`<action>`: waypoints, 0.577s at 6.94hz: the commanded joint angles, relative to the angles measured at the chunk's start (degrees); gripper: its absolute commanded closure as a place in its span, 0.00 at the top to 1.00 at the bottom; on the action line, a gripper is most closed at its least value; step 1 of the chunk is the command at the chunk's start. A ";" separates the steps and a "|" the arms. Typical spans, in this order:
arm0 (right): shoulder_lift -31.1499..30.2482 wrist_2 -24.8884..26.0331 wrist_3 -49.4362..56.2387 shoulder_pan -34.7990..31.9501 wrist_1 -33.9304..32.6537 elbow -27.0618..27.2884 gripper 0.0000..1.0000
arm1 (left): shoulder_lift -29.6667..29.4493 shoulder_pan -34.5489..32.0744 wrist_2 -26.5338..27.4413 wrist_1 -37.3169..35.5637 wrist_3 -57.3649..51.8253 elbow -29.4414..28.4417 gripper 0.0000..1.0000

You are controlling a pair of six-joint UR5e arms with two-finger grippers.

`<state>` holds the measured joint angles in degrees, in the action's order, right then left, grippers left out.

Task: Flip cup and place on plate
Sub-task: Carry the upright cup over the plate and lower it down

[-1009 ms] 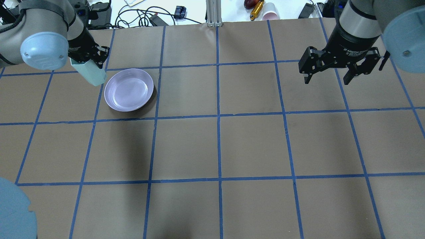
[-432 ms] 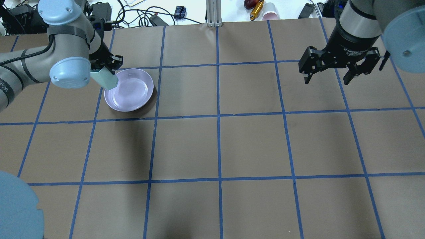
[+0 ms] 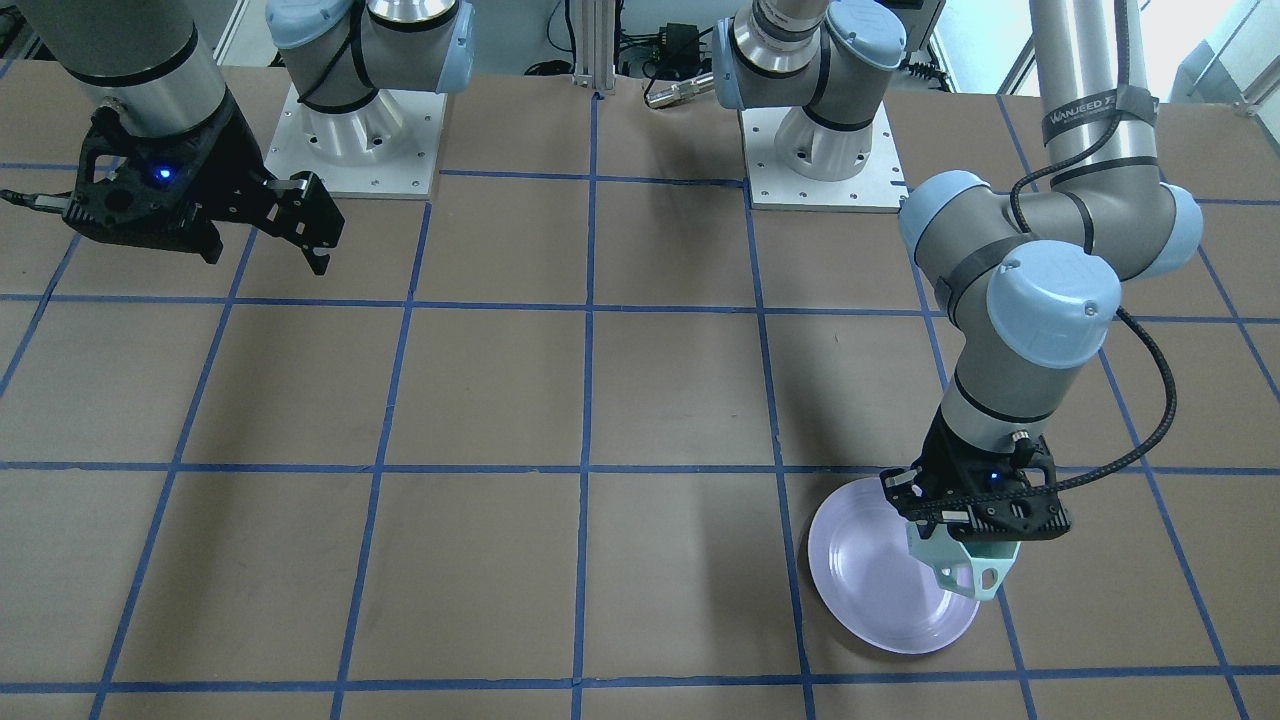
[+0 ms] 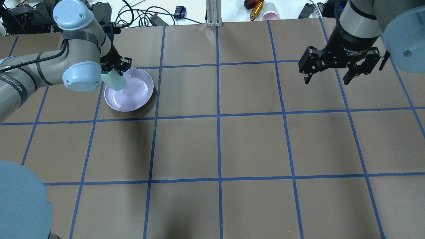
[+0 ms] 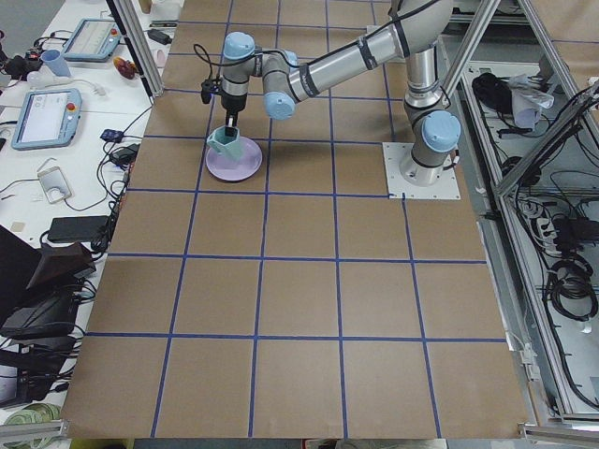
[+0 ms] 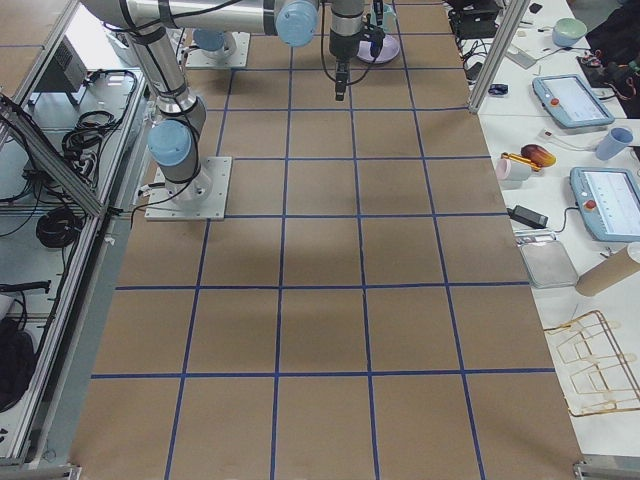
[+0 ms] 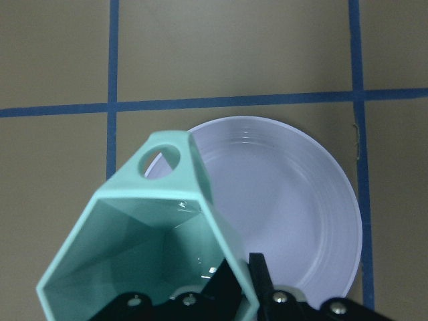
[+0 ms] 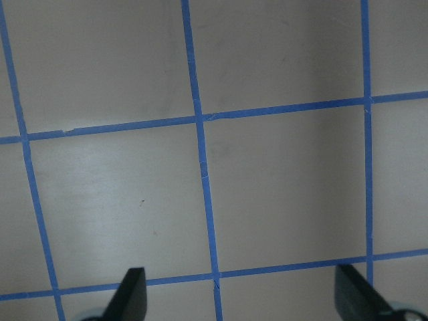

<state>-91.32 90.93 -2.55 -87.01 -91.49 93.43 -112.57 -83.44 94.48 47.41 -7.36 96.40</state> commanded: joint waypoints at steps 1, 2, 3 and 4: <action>0.00 0.04 0.00 0.00 0.00 0.00 1.00 | -2.55 -0.05 -0.26 -2.50 0.41 -0.25 0.00; 0.00 0.04 0.00 0.00 0.00 0.00 1.00 | -3.17 -0.40 -0.87 -2.41 0.59 -0.25 0.00; 0.00 0.04 0.00 0.00 0.00 0.00 1.00 | -3.61 -0.41 -1.74 -2.50 0.59 -0.25 0.00; 0.00 0.04 0.00 0.00 0.00 0.00 1.00 | -3.79 -0.58 -1.75 -2.41 0.76 -0.16 0.00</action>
<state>-91.32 90.97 -2.55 -87.01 -91.49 93.43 -115.98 -83.85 93.09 44.99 -6.75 96.18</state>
